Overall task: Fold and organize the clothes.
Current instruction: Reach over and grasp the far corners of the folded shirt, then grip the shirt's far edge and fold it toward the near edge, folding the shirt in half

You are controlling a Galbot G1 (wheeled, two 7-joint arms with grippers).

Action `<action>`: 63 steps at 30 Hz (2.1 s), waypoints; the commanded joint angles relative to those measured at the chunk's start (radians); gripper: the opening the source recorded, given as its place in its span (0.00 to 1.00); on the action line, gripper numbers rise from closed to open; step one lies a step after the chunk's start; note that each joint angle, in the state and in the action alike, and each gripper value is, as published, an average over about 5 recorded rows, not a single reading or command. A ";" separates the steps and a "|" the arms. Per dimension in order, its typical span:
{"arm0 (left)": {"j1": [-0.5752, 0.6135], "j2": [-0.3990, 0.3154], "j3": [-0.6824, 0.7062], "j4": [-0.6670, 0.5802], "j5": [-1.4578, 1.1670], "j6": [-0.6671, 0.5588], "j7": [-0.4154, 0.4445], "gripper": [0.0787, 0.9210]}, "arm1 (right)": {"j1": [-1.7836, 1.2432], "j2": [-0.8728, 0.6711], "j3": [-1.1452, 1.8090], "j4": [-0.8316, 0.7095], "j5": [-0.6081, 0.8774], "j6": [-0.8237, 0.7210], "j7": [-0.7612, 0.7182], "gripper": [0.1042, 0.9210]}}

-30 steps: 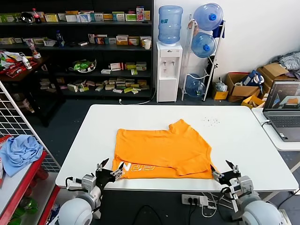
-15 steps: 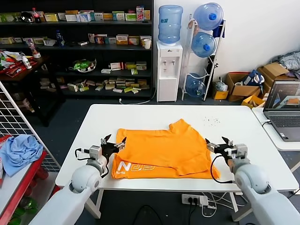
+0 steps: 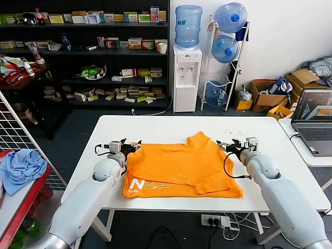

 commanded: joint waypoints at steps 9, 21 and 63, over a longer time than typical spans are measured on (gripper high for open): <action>-0.096 -0.119 -0.012 0.303 0.087 -0.030 0.008 0.88 | 0.175 0.178 -0.056 -0.420 -0.156 0.137 -0.191 0.88; -0.072 -0.123 -0.031 0.302 0.114 -0.042 -0.003 0.82 | 0.176 0.221 -0.044 -0.484 -0.206 0.169 -0.191 0.60; 0.361 0.169 -0.068 -0.456 0.062 -0.117 -0.057 0.02 | -0.428 -0.057 0.081 0.481 -0.156 0.128 0.184 0.03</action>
